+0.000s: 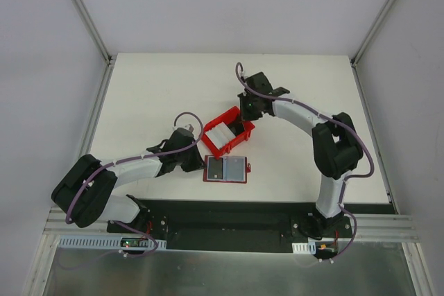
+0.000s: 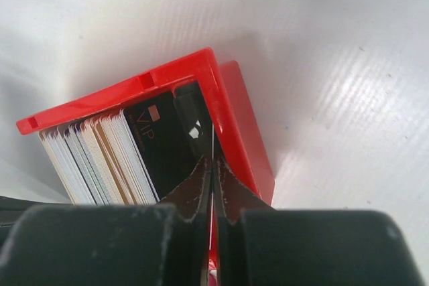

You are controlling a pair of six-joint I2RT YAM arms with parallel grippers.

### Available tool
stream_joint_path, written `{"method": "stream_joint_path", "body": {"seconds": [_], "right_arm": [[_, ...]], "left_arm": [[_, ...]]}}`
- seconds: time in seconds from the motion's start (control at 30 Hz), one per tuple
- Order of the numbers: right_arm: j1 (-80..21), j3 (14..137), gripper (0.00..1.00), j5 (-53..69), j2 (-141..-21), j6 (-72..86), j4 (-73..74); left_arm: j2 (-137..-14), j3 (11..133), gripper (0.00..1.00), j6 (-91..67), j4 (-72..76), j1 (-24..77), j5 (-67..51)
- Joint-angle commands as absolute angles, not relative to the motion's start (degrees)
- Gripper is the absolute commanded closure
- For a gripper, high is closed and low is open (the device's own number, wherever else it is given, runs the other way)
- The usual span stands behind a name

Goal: Put the credit cards into the card holder
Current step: Pick up the credit card from the storage box.

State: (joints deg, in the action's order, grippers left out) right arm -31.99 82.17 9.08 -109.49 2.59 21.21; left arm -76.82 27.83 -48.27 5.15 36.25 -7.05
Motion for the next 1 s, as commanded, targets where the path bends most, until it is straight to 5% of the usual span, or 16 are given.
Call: {"method": "stream_joint_path", "body": {"seconds": [0.0,0.3,0.7,0.97], "right_arm": [[-30.77,80.16,1.0,2.99,-104.94,4.39,20.22],[-29.27,79.19,1.0,2.03,-103.19,5.36,18.81],[-28.74,80.95,1.0,15.29,-94.76,6.68,16.17],[-29.53,64.89,1.0,17.32,-77.63,15.11,11.87]], "left_arm": [[-76.55,28.04,1.0,-45.26,2.81,35.42,-7.21],[-78.22,28.13,1.0,-43.6,4.31,35.42,-10.19],[-74.54,25.14,1.0,-45.0,4.57,35.86,-10.9],[-71.11,23.03,1.0,-48.25,4.48,37.7,-10.55]]}}
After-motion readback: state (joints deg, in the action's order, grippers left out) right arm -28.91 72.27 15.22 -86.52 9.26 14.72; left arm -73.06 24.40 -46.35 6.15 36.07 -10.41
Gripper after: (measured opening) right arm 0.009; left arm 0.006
